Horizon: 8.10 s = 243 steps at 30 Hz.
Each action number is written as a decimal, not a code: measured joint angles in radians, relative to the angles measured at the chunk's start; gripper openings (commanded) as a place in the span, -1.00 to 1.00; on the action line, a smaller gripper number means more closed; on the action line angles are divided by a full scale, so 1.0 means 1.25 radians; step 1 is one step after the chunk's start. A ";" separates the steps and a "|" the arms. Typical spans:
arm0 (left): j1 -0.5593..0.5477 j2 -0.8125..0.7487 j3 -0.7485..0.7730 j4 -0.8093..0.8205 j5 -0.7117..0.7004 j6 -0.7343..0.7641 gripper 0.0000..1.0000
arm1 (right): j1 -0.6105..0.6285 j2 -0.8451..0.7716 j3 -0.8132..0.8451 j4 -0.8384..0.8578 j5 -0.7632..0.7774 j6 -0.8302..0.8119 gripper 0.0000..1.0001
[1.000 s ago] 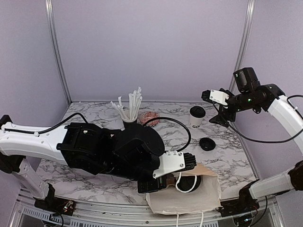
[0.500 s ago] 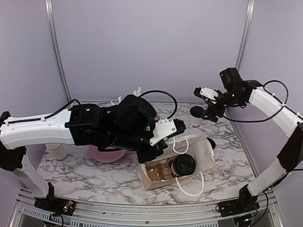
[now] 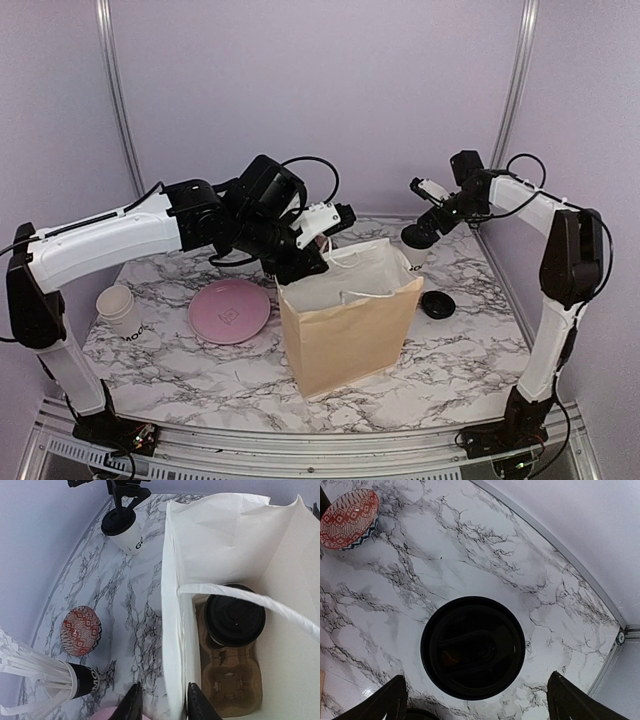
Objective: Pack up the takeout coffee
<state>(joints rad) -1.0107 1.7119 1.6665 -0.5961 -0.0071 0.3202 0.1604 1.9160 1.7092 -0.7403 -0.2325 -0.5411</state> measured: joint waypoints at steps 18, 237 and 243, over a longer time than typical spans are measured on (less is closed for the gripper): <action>0.019 -0.023 -0.039 0.043 -0.052 -0.049 0.31 | -0.004 0.121 0.066 0.028 -0.053 0.050 0.68; -0.238 -0.423 -0.164 -0.254 0.121 -0.268 0.30 | 0.416 -0.100 0.208 -0.267 -0.339 -0.094 0.77; -0.238 -0.421 -0.158 -0.275 0.089 -0.271 0.30 | 0.414 -0.038 0.271 -0.272 -0.296 -0.053 0.09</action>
<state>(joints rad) -1.3079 1.1851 1.4693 -0.9394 0.1036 -0.0189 0.6777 1.8679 2.0483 -1.0798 -0.6029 -0.6075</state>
